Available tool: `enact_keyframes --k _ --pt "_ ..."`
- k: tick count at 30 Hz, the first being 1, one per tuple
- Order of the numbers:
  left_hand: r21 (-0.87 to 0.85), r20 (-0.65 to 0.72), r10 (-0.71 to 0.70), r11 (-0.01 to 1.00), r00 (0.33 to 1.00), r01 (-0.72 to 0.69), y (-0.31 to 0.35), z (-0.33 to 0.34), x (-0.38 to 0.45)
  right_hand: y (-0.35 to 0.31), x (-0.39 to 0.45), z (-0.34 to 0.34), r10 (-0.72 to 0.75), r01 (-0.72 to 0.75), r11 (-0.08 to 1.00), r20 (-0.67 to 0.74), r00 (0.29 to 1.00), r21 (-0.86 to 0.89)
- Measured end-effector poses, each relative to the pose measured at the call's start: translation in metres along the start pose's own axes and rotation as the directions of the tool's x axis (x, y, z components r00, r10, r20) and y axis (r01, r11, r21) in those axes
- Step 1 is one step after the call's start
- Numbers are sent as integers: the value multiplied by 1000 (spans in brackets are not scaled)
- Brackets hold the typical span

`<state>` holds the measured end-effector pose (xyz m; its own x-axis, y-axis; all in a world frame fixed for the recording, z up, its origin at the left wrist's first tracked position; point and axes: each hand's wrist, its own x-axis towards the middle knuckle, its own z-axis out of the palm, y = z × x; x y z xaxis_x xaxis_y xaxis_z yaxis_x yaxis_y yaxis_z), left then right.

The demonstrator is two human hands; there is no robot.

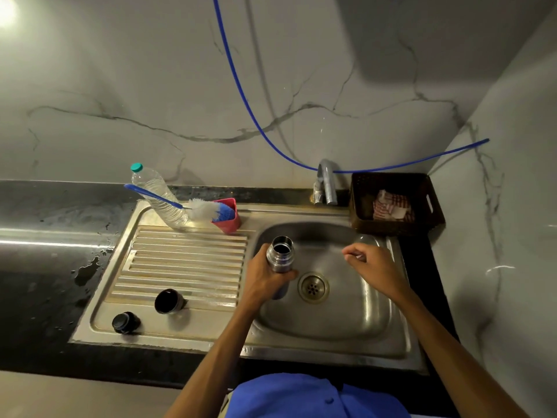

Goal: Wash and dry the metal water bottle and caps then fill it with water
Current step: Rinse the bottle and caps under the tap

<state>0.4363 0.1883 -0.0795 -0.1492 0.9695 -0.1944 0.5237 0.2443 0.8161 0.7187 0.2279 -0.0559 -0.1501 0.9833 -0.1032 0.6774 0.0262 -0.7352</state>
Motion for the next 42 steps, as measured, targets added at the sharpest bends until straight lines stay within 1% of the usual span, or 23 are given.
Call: enact_keyframes --k 3,9,15,19,23,24,26,27,29,32,36,40,42 --pt "-16 9 -5 1000 1000 5 7 10 6 3 6 1 -4 3 1000 68 998 14" --pt "-29 29 -18 999 999 19 18 25 21 0 33 -8 24 -24 1000 6 1000 -16" --pt "49 98 -10 999 995 5 25 27 39 -4 91 -7 33 -22 996 124 992 -84" --pt "82 90 -24 997 996 17 27 21 45 -15 122 16 12 6 996 199 980 -92" --pt "67 69 -44 997 997 40 21 17 50 -19 139 46 94 -63 990 265 960 -124" --pt "71 63 -44 997 997 40 19 14 51 -20 139 50 93 -66 992 260 961 -111" --pt "67 45 -48 997 998 45 12 10 56 -13 145 57 100 -83 992 187 977 -96" --pt "63 33 -56 997 998 54 8 8 58 -5 150 60 129 -117 990 151 980 -84" --pt "69 22 -65 996 998 63 5 4 63 7 159 61 174 -164 984 149 974 -77" --pt "78 34 -72 995 997 69 3 4 68 14 165 55 192 -180 980 170 966 -84" --pt "91 41 -89 992 995 85 1 9 71 22 164 53 28 -4 989 164 986 -150" --pt "72 46 -94 993 994 90 -2 12 75 13 163 64 -100 190 936 291 951 -298" --pt "61 48 -92 994 995 89 -3 12 74 6 168 69 -79 190 940 362 929 -283"
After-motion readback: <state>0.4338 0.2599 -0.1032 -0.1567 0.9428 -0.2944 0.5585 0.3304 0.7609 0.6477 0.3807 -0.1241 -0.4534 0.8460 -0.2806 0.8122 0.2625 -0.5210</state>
